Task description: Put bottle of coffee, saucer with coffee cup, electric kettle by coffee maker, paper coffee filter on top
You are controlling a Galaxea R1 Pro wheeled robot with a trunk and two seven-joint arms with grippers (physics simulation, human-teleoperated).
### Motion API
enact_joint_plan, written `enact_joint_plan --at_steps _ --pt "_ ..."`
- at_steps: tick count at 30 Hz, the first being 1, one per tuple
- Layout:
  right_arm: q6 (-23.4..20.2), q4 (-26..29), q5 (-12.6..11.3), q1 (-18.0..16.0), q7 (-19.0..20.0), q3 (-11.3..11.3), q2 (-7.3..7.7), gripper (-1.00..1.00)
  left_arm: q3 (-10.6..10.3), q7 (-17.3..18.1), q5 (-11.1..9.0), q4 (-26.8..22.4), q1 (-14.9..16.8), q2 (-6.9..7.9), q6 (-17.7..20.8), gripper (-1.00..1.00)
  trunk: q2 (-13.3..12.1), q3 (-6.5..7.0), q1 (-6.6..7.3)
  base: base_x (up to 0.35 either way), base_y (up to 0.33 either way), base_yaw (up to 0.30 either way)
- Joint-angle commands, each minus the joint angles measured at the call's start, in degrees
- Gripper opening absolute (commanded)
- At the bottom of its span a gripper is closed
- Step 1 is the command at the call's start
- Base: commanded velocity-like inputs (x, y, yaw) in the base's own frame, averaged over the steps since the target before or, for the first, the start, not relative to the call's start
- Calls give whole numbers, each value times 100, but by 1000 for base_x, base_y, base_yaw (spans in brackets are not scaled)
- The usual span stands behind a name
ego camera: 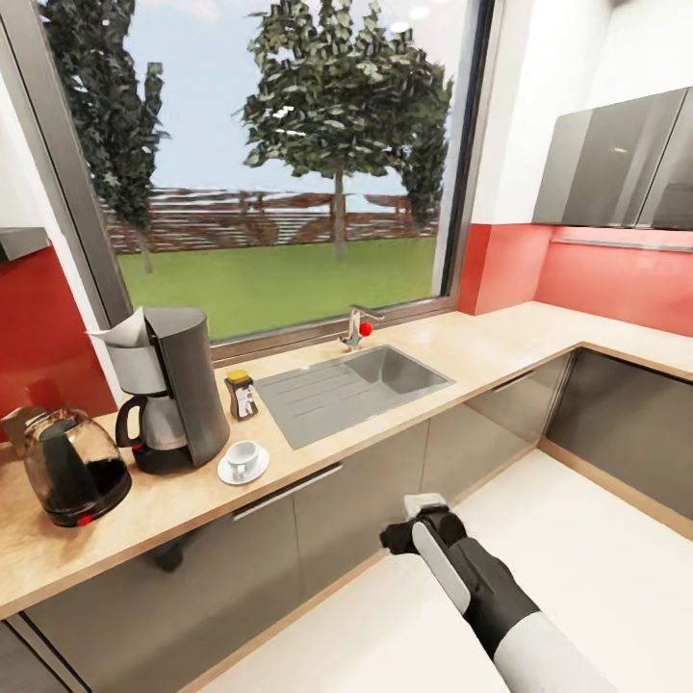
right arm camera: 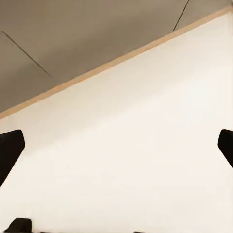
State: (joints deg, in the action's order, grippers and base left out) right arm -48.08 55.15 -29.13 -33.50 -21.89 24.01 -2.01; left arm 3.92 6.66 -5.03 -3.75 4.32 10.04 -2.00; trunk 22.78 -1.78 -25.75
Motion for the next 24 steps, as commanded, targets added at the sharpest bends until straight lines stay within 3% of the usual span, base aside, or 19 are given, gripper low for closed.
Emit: enact_joint_plan --at_steps 1,3,6,7,9,11,13,16,19,22,24 --pt "235 -362 -59 -8 -50 17 -3 100 33 38 -47 7 6 0 -9 100 14 -13 -4 0 0 0" --pt "623 -1070 -58 -7 -34 33 -15 100 26 38 -44 6 5 -1 -10 100 14 -13 -4 0 0 0" --pt "1276 -2574 -65 -7 -18 181 -66 100 25 38 -35 13 5 -4 -22 100 14 -13 -4 0 0 0" --pt "1411 -2763 -65 -7 -16 211 -77 100 24 38 -35 13 6 -3 -24 100 14 -13 -4 0 0 0" --pt "2225 -3743 -66 -7 47 355 -161 100 24 38 -34 12 5 -1 -27 100 14 -13 -4 0 0 0" --pt "2860 -4509 -63 -7 330 413 -248 100 18 38 -30 14 7 -1 -28 100 14 -13 -4 0 0 0" --pt "3416 -5102 -43 28 976 442 -311 100 14 38 -18 14 5 -3 -30 100 14 -13 -4 0 0 0" --pt "3688 -5317 -28 336 1598 459 -321 100 13 38 -9 15 5 -9 -35 100 14 -13 -4 0 0 0" --pt "3750 -5370 -11 898 1784 479 -372 100 6 47 14 15 0 16 -33 100 14 -13 -4 0 0 0" --pt "3769 -5373 43 1135 1879 478 -379 100 2 52 48 15 -1 37 -36 100 14 -13 -4 0 0 0" --pt "3778 -5374 77 1278 2260 474 -376 100 -10 54 76 8 -1 28 -113 100 14 -13 -4 0 0 0"
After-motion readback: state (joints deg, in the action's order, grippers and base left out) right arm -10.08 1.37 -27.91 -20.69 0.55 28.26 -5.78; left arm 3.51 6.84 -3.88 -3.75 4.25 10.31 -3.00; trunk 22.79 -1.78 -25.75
